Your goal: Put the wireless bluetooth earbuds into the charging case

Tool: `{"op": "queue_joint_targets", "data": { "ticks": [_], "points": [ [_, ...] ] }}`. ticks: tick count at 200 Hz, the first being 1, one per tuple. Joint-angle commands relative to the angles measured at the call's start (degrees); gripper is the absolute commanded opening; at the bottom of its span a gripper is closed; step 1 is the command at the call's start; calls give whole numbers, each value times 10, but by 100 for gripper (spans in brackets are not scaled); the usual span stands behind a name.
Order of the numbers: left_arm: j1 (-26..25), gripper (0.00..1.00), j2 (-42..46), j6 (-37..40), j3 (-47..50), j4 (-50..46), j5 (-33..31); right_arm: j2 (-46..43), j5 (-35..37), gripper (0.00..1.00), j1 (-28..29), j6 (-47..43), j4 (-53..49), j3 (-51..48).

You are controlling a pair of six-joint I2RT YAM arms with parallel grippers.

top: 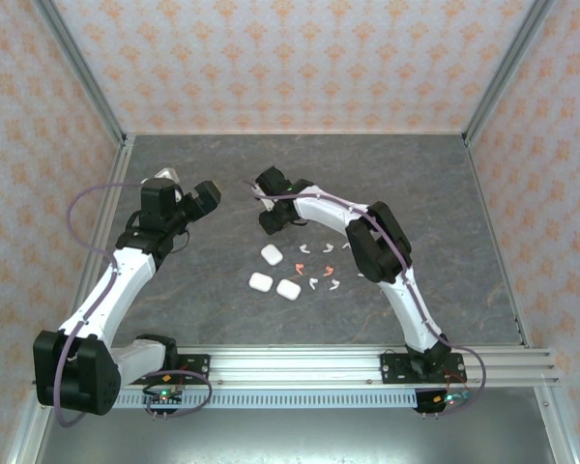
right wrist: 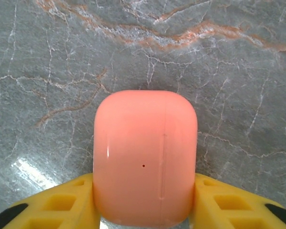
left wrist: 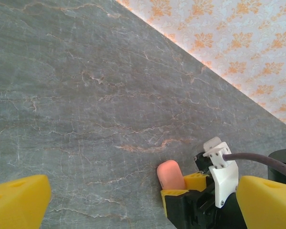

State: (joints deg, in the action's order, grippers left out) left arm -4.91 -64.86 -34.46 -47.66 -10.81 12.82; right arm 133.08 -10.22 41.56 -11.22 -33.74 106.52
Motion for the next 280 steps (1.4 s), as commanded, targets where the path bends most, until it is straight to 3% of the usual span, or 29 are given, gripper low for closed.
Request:
{"op": "queue_joint_targets", "data": {
  "ticks": [1, 64, 122, 150, 201, 280],
  "points": [
    [-3, 100, 12, 15, -22, -26, -14, -23, 34, 42, 0, -3, 18, -29],
    [-2, 100, 13, 60, -64, -58, 52, -233, 18, 41, 0, -66, 201, -233],
    [-3, 98, -25, 105, -162, -72, 304, -438, -29, 41, 1, -177, 255, -373],
    [-32, 97, -47, 113, -201, -83, 382, -505, -48, 41, 0, -218, 256, -401],
    [-89, 97, -95, 136, -243, -108, 415, -565, -75, 41, 0, -255, 261, -419],
    [-126, 84, -164, 139, -263, -115, 458, -578, -99, 40, 0, -267, 258, -411]
  ]
}}
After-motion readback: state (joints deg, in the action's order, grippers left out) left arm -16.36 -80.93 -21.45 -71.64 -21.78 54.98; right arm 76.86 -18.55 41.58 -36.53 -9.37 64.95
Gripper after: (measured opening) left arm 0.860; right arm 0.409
